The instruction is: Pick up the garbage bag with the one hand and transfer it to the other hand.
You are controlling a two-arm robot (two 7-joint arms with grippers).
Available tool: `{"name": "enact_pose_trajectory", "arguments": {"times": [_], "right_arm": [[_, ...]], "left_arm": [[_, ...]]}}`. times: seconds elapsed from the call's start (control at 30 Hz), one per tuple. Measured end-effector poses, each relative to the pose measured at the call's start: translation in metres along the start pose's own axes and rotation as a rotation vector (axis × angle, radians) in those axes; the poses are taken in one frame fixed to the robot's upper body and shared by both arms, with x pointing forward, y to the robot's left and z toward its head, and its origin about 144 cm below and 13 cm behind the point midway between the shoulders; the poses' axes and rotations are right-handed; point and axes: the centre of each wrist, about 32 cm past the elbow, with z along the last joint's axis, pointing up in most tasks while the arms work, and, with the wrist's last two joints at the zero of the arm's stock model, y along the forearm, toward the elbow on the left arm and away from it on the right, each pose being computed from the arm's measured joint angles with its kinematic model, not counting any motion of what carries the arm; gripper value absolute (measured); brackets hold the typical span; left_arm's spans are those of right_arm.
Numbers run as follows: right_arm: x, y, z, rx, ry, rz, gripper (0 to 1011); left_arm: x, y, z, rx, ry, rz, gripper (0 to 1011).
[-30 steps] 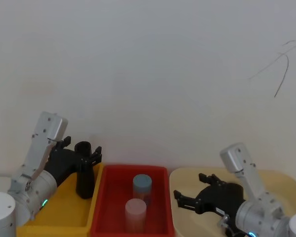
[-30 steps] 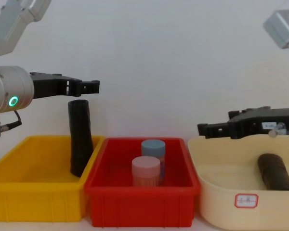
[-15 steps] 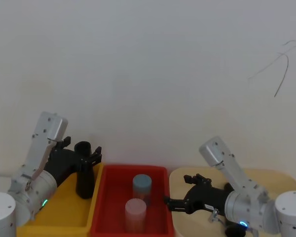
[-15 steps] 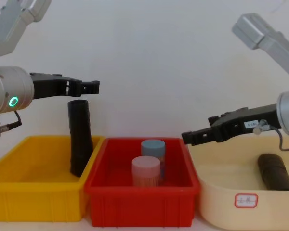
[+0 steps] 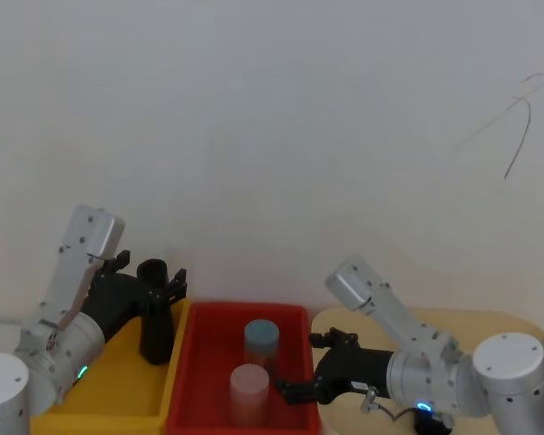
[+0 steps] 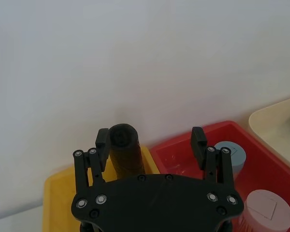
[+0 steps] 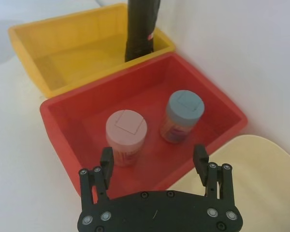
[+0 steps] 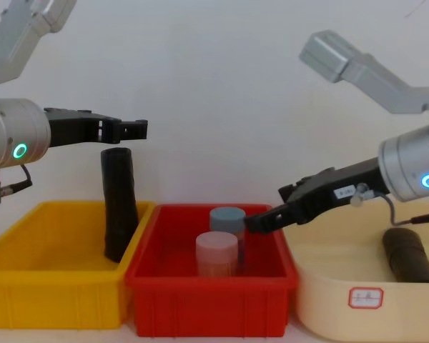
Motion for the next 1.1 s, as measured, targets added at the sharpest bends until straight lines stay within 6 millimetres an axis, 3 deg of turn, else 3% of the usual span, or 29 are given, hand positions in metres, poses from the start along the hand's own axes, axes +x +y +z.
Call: {"name": "enact_pose_trajectory", "arguments": {"times": [1.1], "right_arm": [[0.006, 0.04, 0.017, -0.046, -0.048, 0.096, 1001]], "left_arm": [[0.0, 0.0, 0.0, 0.0, 0.0, 0.0, 1002]]}}
